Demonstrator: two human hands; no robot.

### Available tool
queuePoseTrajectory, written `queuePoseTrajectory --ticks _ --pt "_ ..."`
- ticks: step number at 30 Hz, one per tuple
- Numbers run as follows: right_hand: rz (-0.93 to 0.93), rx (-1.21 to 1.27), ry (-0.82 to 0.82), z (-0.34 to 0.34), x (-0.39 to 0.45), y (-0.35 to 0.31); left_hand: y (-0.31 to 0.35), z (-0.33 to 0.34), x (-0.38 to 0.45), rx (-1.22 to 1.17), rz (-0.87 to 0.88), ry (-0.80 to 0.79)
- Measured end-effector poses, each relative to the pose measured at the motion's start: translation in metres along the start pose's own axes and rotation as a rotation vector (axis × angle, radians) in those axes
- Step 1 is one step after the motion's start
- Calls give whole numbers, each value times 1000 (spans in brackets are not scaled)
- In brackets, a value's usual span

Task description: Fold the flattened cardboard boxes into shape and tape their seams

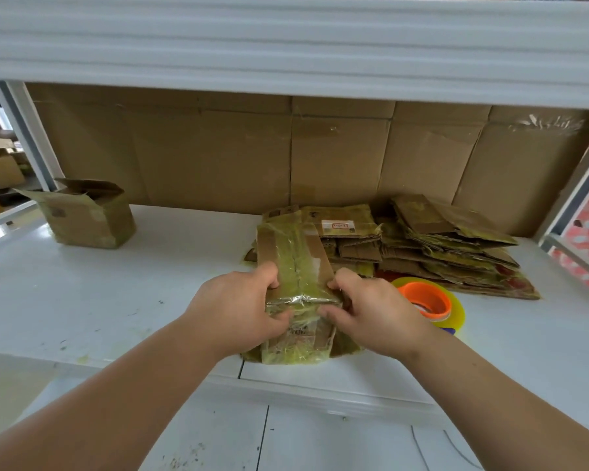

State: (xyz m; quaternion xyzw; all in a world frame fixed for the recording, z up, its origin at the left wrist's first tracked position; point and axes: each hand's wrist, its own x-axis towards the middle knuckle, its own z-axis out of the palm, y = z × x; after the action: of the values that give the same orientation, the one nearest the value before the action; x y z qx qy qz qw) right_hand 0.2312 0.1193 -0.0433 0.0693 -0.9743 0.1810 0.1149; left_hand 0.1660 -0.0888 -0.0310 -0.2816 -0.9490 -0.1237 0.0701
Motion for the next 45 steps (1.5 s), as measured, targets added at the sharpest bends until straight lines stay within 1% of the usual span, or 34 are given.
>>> queuePoseTrajectory --ticks 2,6,8,10,12,13,15,17,19,21,22,25,30,32,35,37,40,42,45 --pt "-7 -3 5 1 2 0 4 2 1 31 -14 32" --pt "-14 -152 133 15 5 -3 4 8 5 67 -21 84" --pt "-28 -134 128 14 4 -1 -1 12 3 32 -10 80" --pt "-5 -13 30 5 2 4 -8 11 2 -132 -38 4" --pt "2 88 -80 -3 1 8 -16 8 1 -358 -74 -100" --pt "-1 102 -107 -5 1 9 -20 7 1 -440 -73 -131" --pt "3 76 -126 -6 3 9 -24 7 1 -514 -53 -152" --pt "-8 19 -108 -3 4 9 -24 9 2 -502 -34 -129" --pt "-31 -30 -60 0 4 9 -21 12 2 -417 -16 -71" --pt "-39 -46 -27 2 2 8 -19 15 0 -345 -13 -21" --pt "-37 -30 -28 2 1 8 -20 16 -2 -346 -17 -12" --pt "-25 22 -41 1 1 6 -20 18 -3 -389 -31 -23" --pt "-24 -25 -8 6 3 3 -17 17 -1 -406 -55 -26" --pt "-2 20 -24 4 0 5 -19 15 -2 -415 -65 -67" --pt "63 123 -93 -2 -6 8 -19 16 -8 -414 -90 -156" --pt "63 81 -103 0 -7 7 -17 20 -10 -406 -91 -150" --pt "43 -8 -47 5 -3 3 -15 25 -9 -410 -105 -95" --pt "45 -13 -31 7 -1 2 -14 26 -7 -419 -119 -78" --pt "59 38 -47 4 -3 1 -15 26 -9 -444 -125 -108"
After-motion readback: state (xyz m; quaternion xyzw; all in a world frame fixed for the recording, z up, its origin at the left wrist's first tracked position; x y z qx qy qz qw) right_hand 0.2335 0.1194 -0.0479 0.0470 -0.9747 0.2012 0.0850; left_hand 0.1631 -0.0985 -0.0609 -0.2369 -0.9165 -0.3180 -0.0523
